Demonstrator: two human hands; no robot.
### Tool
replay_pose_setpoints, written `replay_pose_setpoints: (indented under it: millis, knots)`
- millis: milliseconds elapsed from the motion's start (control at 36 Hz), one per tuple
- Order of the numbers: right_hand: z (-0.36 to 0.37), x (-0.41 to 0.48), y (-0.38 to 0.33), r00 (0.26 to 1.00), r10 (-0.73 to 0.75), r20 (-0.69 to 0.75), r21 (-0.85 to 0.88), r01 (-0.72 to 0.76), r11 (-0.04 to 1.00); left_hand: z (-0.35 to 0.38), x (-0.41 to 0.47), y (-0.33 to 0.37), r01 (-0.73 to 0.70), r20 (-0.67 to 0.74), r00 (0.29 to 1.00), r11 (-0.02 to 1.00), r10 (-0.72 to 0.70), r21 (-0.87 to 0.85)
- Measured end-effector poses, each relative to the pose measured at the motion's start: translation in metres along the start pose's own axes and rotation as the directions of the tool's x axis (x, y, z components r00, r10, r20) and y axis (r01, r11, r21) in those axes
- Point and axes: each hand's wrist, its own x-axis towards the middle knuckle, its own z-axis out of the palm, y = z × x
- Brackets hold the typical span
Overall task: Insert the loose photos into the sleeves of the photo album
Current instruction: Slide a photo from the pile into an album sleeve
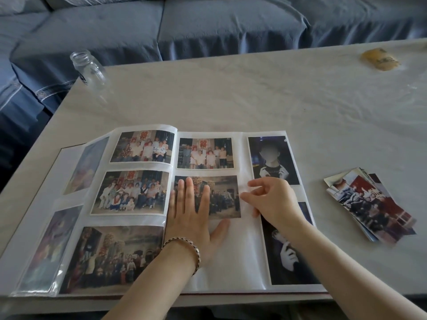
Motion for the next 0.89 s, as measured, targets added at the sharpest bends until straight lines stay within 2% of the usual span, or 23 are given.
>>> replay_pose_setpoints:
  millis: [194, 333, 417, 500, 583, 639, 722, 806, 889]
  knots:
    - [-0.024, -0.012, 0.014, 0.978, -0.109, -0.176, -0.102, 0.092, 0.991, -0.008, 0.003, 0.010, 0.019, 0.009, 1.000, 1.000, -0.019, -0.015]
    - [-0.062, -0.023, 0.031, 0.963, -0.146, -0.228, -0.170, 0.108, 0.980, -0.005, 0.018, 0.040, -0.071, 0.012, 0.997, 0.996, 0.072, -0.050]
    - [-0.086, -0.031, 0.043, 0.930, -0.223, -0.292, -0.369, 0.106, 0.923, -0.004, 0.021, 0.052, -0.128, -0.010, 0.992, 0.990, 0.128, -0.063]
    - [-0.107, -0.037, 0.053, 0.949, -0.148, -0.280, -0.570, -0.041, 0.821, -0.005, 0.021, 0.049, -0.130, -0.030, 0.991, 0.986, 0.127, -0.108]
    - [-0.121, -0.038, 0.064, 0.967, -0.006, -0.255, -0.667, -0.172, 0.725, -0.005, 0.020, 0.041, -0.173, -0.078, 0.983, 0.979, 0.165, -0.109]
    - [-0.128, -0.037, 0.070, 0.972, 0.034, -0.232, -0.719, -0.194, 0.667, -0.005, 0.017, 0.039, -0.201, -0.104, 0.976, 0.974, 0.191, -0.103]
    - [-0.136, -0.037, 0.072, 0.978, -0.001, -0.211, -0.782, -0.168, 0.600, -0.009, 0.015, 0.037, -0.192, -0.113, 0.978, 0.972, 0.178, -0.135]
    - [-0.140, -0.038, 0.071, 0.982, -0.013, -0.190, -0.802, -0.147, 0.578, -0.015, 0.015, 0.036, -0.195, -0.107, 0.978, 0.963, 0.177, -0.186]
    - [-0.142, -0.037, 0.072, 0.971, -0.008, -0.237, -0.740, -0.175, 0.650, -0.017, 0.015, 0.034, -0.195, -0.115, 0.978, 0.953, 0.173, -0.234]
